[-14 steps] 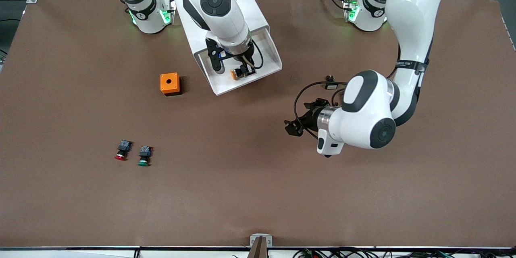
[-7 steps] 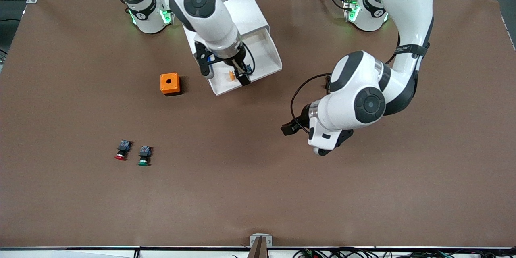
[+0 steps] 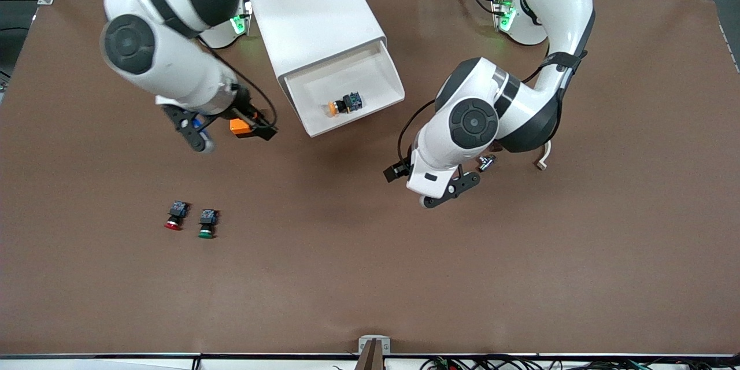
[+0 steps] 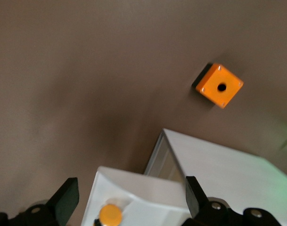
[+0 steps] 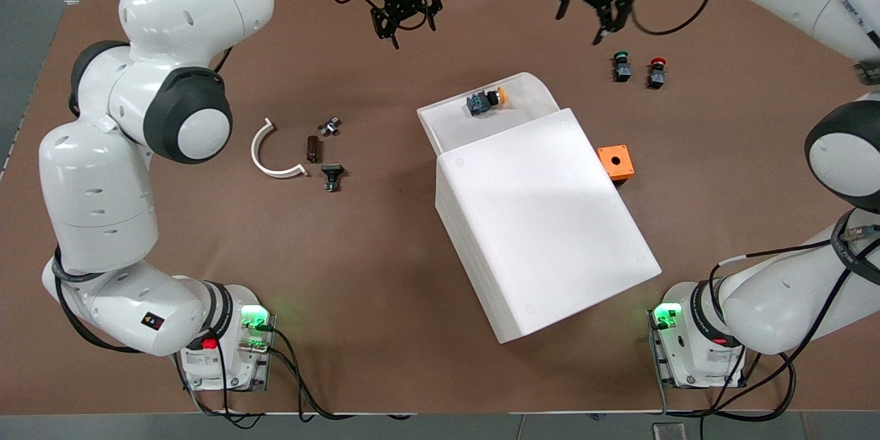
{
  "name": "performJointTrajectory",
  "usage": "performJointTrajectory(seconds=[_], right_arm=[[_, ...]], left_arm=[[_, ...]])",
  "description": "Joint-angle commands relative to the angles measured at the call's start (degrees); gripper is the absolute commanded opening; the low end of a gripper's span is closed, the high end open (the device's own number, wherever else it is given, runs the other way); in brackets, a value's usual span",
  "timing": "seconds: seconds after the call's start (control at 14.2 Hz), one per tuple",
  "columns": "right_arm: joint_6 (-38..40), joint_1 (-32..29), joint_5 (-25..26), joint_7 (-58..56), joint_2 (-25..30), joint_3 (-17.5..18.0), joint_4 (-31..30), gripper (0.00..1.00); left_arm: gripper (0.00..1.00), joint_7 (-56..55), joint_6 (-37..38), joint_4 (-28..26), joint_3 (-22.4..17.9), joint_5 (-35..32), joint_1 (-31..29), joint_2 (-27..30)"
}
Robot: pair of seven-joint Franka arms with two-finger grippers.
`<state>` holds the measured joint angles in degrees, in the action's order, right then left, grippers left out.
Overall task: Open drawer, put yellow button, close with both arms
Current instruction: 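Withdraw the right gripper while the left gripper moves to the drawer front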
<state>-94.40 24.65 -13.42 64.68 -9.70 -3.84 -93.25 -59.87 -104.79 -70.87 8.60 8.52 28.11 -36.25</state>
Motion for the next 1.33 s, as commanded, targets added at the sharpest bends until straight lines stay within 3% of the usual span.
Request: performJointTrajectory(seconds=[0.0,0.49,1.26], right_arm=[[2.0,-6.6,1.0,-13.5,1.2,1.1,0.3,1.0],[2.7,-15.8,10.1,-40.5,4.8,1.1,0.0,1.0],[2.5,-28.3,10.6,-65.6,13.9,1.1,-0.1,1.0]], left_arm=[[1.0,-2.2,-1.0,-2.3,0.0,-1.3,1.3,1.4],[1.0,-2.9,-0.9,-6.2,-0.1,-2.0,6.9,3.6],[1.0,-6.5,-0.9,-7.2,-0.3,-2.1,12.6,3.0]])
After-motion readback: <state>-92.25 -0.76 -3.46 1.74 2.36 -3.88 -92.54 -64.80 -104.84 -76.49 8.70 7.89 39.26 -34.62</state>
